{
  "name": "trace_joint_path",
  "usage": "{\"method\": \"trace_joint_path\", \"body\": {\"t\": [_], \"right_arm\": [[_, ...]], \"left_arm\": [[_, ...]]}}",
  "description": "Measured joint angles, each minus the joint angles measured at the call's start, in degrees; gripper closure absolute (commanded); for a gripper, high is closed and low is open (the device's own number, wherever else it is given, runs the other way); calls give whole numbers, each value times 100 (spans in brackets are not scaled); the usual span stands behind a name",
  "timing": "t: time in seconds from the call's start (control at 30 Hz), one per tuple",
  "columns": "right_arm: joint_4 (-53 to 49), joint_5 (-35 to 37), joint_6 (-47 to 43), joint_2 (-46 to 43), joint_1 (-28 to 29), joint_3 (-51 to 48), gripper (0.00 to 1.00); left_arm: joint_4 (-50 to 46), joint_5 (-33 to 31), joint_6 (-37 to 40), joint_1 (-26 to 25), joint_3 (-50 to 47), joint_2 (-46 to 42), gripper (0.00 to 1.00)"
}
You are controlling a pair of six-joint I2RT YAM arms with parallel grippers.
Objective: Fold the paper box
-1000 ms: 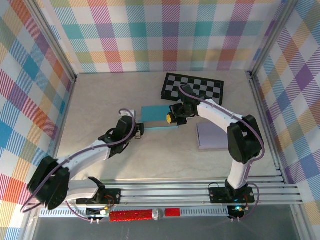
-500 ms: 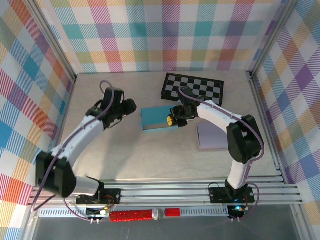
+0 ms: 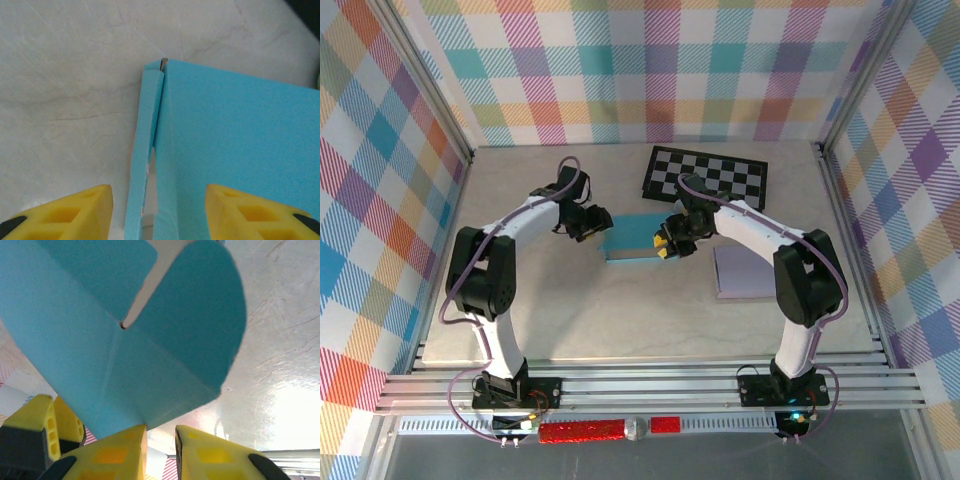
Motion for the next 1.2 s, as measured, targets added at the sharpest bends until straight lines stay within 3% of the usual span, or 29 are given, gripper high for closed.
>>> {"method": "trace_joint_path", "body": {"t": [0.27, 0.43, 0.7, 0.97, 1.2], "right_arm": [[-44, -168, -133, 271, -4, 42, 74], [-343, -221, -549, 306, -70, 330, 56], [-1154, -122, -2581, 197, -546, 1191, 41], [-1635, -96, -5224, 820, -1056, 1921, 37], [-1910, 170, -6450, 1762, -988, 2594, 38]], "left_arm": [[319, 96, 164, -11, -286, 44, 64], [601, 129, 166, -46, -511, 42, 67], [658, 96, 212, -74, -535, 42, 67], [704, 101, 273, -74, -544, 42, 68], [702, 101, 319, -74, -544, 42, 69]]}}
